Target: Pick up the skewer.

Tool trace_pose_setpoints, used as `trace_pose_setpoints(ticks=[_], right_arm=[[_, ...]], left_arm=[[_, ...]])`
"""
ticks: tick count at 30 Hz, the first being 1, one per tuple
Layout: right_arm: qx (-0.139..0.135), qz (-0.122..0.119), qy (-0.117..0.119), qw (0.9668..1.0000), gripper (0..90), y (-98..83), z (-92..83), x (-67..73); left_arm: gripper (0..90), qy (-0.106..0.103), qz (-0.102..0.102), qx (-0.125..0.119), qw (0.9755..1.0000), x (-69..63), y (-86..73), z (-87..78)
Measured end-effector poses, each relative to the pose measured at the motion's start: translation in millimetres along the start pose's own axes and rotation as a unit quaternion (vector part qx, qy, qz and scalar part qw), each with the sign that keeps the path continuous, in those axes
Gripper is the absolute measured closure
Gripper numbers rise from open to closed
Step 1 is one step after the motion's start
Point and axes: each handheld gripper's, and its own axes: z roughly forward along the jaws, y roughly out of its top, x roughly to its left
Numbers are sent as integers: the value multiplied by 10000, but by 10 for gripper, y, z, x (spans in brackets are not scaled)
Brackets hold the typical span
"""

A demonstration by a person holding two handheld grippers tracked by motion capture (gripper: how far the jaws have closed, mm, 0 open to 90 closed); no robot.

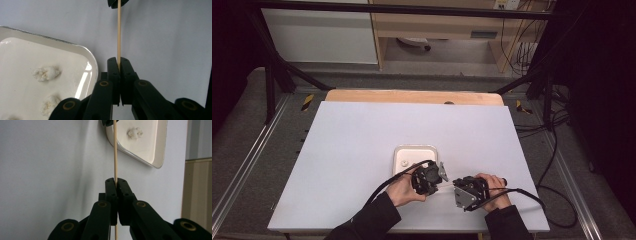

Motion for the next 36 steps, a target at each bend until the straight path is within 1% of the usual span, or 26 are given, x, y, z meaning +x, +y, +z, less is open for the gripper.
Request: trace_pose_setpoints(ticks=[3, 5, 6, 7, 9, 11, 14, 16, 17, 18, 19, 20, 22, 24, 25, 26, 27, 28, 29, 31, 33, 34, 36], right_arm=[[-13, 16, 46, 10000, 883, 1, 2, -2], [-19, 97, 25, 9999, 878, -1, 5, -2], [-28, 77, 6, 10000, 872, -3, 5, -11], [-41, 201, -3, 9998, 858, -7, 0, -10], [-38, 284, 4, 9996, 807, -19, -7, -24], [-66, 562, 25, 9984, 726, -34, -18, -35], [-100, 1074, -60, 9941, 610, -70, -43, -62], [-86, 1475, -116, 9890, 547, -102, -59, -88], [-112, 1607, -160, 9868, 518, -125, -67, -101], [-119, 1791, -191, 9836, 490, -144, -77, -110], [-138, 1965, -212, 9802, 459, -167, -84, -124], [-147, 2089, -237, 9775, 434, -179, -89, -127], [-193, 2446, -274, 9691, 377, -215, -95, -136], [-216, 2770, -273, 9602, 353, -253, -98, -136], [-236, 2949, -247, 9549, 332, -272, -93, -135], [-220, 3125, -214, 9494, 311, -288, -87, -134], [-199, 3351, -189, 9418, 286, -306, -77, -132], [-166, 3488, -159, 9369, 268, -316, -72, -133], [-152, 3634, -139, 9314, 247, -331, -62, -130], [-134, 3852, -132, 9226, 224, -361, -46, -120], [-116, 4125, -67, 9108, 190, -380, -38, -111], [-138, 4217, -38, 9066, 188, -393, -36, -109], [-176, 4438, 19, 8959, 169, -409, -39, -104]], left_arm=[[883, 8, -13, -12, 10000, -4, -9, 5], [883, 14, 0, -45, 10000, -1, -13, 2], [884, 36, 17, -45, 10000, 2, -16, -3], [883, 64, -15, -60, 10000, 0, -20, -3], [884, 83, -52, -87, 9999, 16, -43, -11], [884, 91, -120, -137, 9998, 32, -81, -22], [884, 114, -204, -167, 9996, 60, -148, -49], [884, 170, -236, -186, 9994, 78, -200, -75], [884, 123, -279, -200, 9993, 82, -228, -84], [884, 135, -323, -252, 9991, 91, -264, -101], [884, 199, -350, -276, 9988, 96, -287, -118], [884, 217, -371, -328, 9985, 104, -319, -134], [884, 225, -440, -395, 9980, 119, -391, -178], [883, 260, -533, -462, 9972, 137, -474, -227], [883, 324, -578, -464, 9967, 147, -518, -259], [883, 376, -638, -522, 9959, 158, -575, -291], [883, 403, -676, -560, 9953, 163, -609, -310], [883, 423, -731, -621, 9945, 169, -655, -336], [883, 444, -773, -681, 9937, 171, -703, -361], [883, 520, -872, -791, 9917, 170, -799, -411], [883, 576, -968, -895, 9896, 171, -895, -457], [883, 601, -1015, -935, 9886, 171, -942, -480], [883, 664, -1131, -1061, 9857, 169, -1047, -524]])
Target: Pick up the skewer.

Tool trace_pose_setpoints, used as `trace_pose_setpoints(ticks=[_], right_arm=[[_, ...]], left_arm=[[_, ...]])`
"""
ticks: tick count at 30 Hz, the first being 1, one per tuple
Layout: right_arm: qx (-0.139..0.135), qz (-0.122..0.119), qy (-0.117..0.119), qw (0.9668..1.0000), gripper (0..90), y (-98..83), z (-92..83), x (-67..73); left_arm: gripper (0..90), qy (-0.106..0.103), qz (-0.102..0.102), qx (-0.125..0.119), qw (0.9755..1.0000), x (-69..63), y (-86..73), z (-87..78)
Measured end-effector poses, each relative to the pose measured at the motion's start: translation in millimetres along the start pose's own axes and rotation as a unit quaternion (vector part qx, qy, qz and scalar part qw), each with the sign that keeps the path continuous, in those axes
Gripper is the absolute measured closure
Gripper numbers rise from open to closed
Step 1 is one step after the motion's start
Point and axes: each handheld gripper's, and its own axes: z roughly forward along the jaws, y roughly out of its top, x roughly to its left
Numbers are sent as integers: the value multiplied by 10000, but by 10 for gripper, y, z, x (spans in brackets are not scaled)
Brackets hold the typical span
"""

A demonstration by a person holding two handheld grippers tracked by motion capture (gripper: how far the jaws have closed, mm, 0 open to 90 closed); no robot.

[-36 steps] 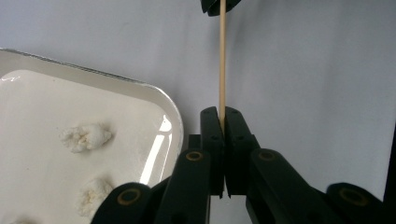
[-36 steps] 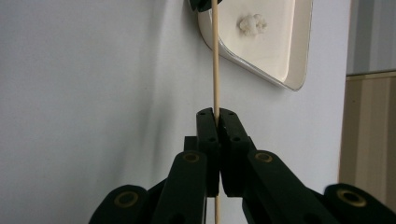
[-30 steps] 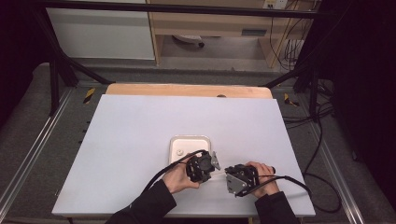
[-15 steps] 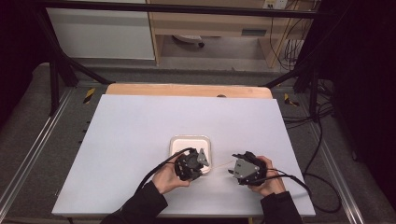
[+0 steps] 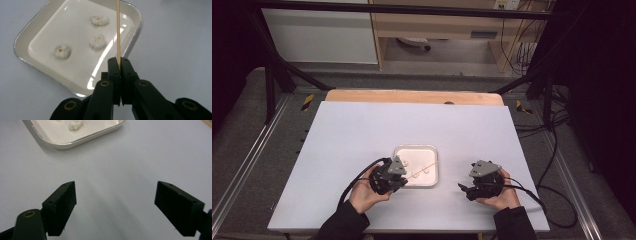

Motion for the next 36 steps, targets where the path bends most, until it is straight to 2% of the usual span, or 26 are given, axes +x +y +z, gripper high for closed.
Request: trace_pose_setpoints(ticks=[4, 9, 15, 20, 25, 28, 36], right_arm=[[0, 457, 181, 9988, 121, -11, 3, -18], [11, 739, 287, 9969, 61, 9, 12, -21], [-156, 1103, 441, 9928, 31, 57, 15, -13], [-299, 1232, 540, 9905, 24, 151, 39, 29], [-425, 1250, 507, 9900, 20, 299, 76, 72], [-551, 1321, 565, 9881, 20, 388, 100, 102], [-584, 1298, 588, 9881, 31, 631, 263, 176]], left_arm=[[883, 81, -219, -231, 9995, 24, -154, -81], [883, 257, -431, -436, 9978, 50, -348, -162], [883, 406, -676, -736, 9942, 72, -558, -258], [883, 427, -828, -877, 9918, 91, -708, -306], [883, 494, -909, -1006, 9895, 93, -826, -362], [883, 508, -954, -1068, 9884, 96, -885, -385], [883, 558, -1020, -1163, 9864, 116, -966, -405]])
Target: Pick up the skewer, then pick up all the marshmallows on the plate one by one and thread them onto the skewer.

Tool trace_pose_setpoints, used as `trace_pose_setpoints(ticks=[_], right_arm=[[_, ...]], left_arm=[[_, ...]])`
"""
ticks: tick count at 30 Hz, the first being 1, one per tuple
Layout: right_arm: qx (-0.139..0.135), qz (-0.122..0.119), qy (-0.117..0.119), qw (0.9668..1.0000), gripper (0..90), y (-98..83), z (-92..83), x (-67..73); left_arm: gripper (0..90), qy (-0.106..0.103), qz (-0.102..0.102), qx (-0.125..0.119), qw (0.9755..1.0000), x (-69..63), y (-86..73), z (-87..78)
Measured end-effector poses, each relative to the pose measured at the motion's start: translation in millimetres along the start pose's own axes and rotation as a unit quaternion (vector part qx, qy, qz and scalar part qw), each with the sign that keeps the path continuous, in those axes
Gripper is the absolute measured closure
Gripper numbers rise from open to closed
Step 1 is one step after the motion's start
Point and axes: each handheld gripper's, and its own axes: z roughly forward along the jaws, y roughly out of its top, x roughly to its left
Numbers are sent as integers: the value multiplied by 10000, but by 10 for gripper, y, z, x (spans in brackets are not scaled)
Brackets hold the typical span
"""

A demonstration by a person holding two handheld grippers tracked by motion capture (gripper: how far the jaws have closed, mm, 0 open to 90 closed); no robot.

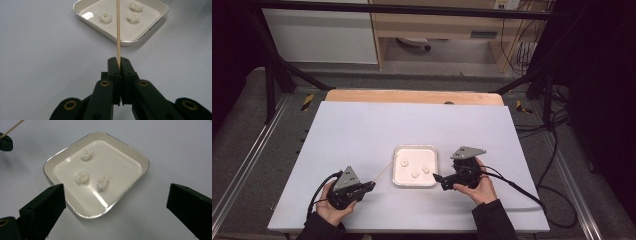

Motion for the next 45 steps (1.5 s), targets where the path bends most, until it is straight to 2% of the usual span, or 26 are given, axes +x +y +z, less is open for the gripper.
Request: trace_pose_setpoints(ticks=[7, 12, 15, 17, 18, 25, 27, 30, 34, 45], right_arm=[[-94, 84, 252, 9996, 64, 140, 230, 116], [33, 47, 424, 9991, 96, 207, 413, 175], [63, 22, 574, 9983, 149, 215, 522, 218], [-4, 142, 765, 9970, 187, 202, 588, 226], [1, 161, 786, 9968, 203, 195, 609, 225], [256, -58, 767, 9967, 344, 88, 765, 246], [274, -124, 711, 9970, 419, 70, 775, 255], [264, -62, 764, 9967, 499, 69, 790, 248], [337, -111, 825, 9960, 548, 46, 830, 246], [249, -344, 787, 9960, 683, 8, 845, 279]], left_arm=[[883, -10, 6, -45, 10000, 5, -14, 4], [883, 11, -27, -77, 10000, 18, -22, -5], [883, 6, -32, -115, 9999, 18, -19, -9], [883, 4, -41, -129, 9999, 21, -18, -8], [883, 14, -38, -134, 9999, 21, -20, -5], [883, -4, -61, -129, 9999, 14, -21, 21], [883, -11, -61, -106, 9999, 19, -21, 29], [883, -36, -82, -109, 9999, 20, -24, 36], [883, -40, -78, -106, 9999, 13, -24, 44], [882, -87, -143, -121, 9998, 21, -33, 51]])
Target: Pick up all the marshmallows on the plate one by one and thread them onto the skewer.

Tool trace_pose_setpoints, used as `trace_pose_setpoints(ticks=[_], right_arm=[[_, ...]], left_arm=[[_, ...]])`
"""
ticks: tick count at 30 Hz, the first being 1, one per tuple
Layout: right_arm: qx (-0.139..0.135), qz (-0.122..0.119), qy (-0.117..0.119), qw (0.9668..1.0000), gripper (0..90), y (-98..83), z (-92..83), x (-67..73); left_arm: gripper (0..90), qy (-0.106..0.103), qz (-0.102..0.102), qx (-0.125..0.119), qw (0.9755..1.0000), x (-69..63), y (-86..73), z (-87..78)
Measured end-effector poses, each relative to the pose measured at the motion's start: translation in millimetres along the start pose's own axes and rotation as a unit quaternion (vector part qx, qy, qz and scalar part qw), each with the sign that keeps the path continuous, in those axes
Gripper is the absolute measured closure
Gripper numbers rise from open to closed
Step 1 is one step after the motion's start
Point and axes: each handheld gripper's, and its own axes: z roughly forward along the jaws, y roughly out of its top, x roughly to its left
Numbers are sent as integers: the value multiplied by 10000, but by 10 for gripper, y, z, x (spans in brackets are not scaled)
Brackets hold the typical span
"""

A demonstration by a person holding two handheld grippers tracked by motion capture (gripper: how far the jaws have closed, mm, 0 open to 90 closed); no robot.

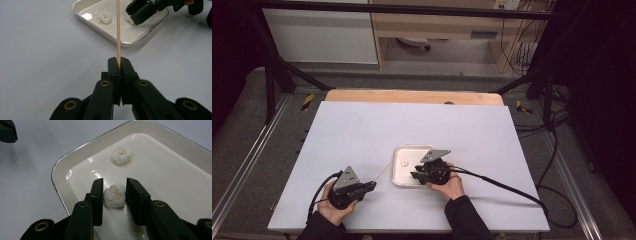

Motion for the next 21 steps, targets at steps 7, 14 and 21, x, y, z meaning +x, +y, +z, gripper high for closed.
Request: trace_pose_setpoints(ticks=[7, 14, 21], right_arm=[[-55, 38, 15, 10000, 706, 29, -53, -12], [-419, 273, 197, 9986, 709, 171, -305, -22], [-814, 427, 348, 9952, 710, 263, -536, -42]], left_arm=[[883, -57, -78, -56, 9999, 2, -5, 0], [883, -80, -55, -135, 9999, -25, 4, 3], [883, -101, -44, -202, 9997, -55, 15, 17]])
